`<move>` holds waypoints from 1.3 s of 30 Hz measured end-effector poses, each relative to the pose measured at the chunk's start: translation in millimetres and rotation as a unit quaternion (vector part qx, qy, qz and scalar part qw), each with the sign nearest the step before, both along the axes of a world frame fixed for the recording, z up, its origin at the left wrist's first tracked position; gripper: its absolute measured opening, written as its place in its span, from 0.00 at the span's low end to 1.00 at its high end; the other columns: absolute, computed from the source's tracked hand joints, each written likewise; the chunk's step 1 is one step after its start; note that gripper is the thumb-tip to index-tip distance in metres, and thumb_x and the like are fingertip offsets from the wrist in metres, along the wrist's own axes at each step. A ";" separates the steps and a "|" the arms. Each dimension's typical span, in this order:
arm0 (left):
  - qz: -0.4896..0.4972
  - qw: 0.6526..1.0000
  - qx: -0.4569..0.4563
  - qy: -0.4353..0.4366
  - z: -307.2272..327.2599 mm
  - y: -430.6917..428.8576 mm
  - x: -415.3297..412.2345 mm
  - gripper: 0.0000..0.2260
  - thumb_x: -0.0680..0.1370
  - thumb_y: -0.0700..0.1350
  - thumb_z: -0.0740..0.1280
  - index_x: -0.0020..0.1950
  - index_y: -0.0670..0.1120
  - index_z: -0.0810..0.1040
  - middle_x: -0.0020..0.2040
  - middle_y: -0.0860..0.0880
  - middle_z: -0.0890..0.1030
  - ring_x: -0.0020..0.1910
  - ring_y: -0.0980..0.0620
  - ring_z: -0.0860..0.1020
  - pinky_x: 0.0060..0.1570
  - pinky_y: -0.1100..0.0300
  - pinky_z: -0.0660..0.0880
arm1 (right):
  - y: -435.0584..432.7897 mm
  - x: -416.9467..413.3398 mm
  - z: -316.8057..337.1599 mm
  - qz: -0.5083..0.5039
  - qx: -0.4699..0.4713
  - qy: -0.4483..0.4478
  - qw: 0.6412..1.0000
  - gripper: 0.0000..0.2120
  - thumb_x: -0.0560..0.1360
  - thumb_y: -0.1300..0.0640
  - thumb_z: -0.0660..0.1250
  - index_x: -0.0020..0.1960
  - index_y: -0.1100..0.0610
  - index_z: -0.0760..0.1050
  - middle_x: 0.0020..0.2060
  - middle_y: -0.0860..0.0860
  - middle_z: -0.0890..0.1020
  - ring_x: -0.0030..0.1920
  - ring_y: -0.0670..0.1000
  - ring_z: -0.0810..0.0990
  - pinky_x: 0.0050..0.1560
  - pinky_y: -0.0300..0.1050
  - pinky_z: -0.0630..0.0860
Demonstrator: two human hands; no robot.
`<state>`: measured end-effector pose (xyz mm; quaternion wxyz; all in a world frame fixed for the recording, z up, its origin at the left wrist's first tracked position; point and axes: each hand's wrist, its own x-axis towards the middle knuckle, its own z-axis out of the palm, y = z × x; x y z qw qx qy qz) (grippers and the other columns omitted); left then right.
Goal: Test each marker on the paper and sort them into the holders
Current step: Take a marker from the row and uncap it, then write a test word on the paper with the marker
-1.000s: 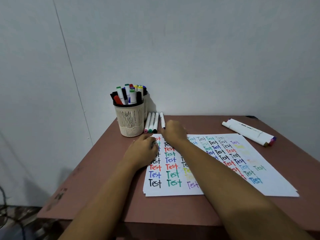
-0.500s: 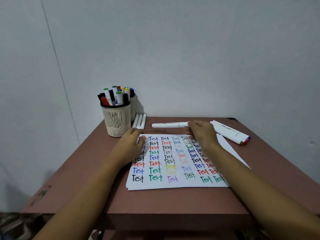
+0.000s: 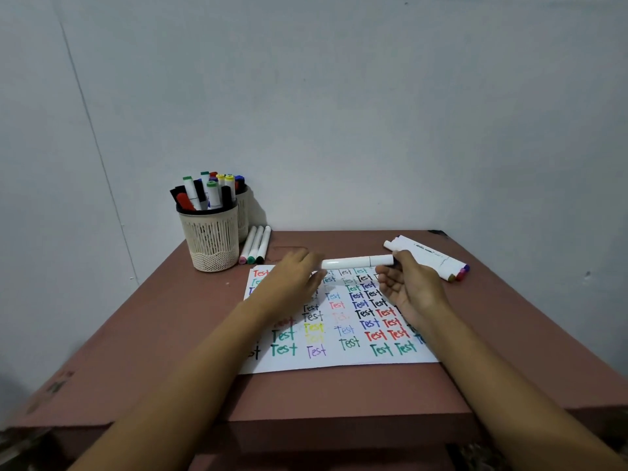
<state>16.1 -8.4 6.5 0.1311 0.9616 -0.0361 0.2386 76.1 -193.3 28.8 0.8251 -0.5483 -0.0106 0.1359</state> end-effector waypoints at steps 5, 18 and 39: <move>-0.024 0.999 -0.030 -0.034 -4.2 -6.6 -2.7 0.11 0.81 0.46 0.58 0.59 0.40 0.72 0.47 0.46 0.73 0.46 0.48 0.70 0.44 0.58 0.65 | 5.9 -1.6 0.2 0.080 0.046 -0.019 0.996 0.13 0.76 0.49 0.66 0.40 0.58 0.75 0.28 0.54 0.78 0.30 0.49 0.75 0.32 0.39 0.74; -0.053 0.991 -0.125 -0.016 -5.8 -17.9 -9.7 0.11 0.80 0.50 0.60 0.57 0.45 0.73 0.31 0.57 0.70 0.30 0.60 0.70 0.30 0.65 0.63 | 17.0 -0.5 -15.5 0.168 -0.029 -0.133 0.976 0.05 0.77 0.61 0.64 0.45 0.63 0.75 0.30 0.52 0.76 0.29 0.45 0.74 0.31 0.35 0.73; 0.030 0.964 -0.262 -0.027 -2.8 -15.8 -14.4 0.25 0.69 0.65 0.67 0.63 0.56 0.69 0.48 0.51 0.77 0.45 0.54 0.76 0.45 0.56 0.72 | 10.5 1.4 -6.3 0.085 0.069 -0.097 0.989 0.07 0.78 0.57 0.63 0.42 0.58 0.72 0.28 0.51 0.73 0.29 0.47 0.71 0.28 0.37 0.69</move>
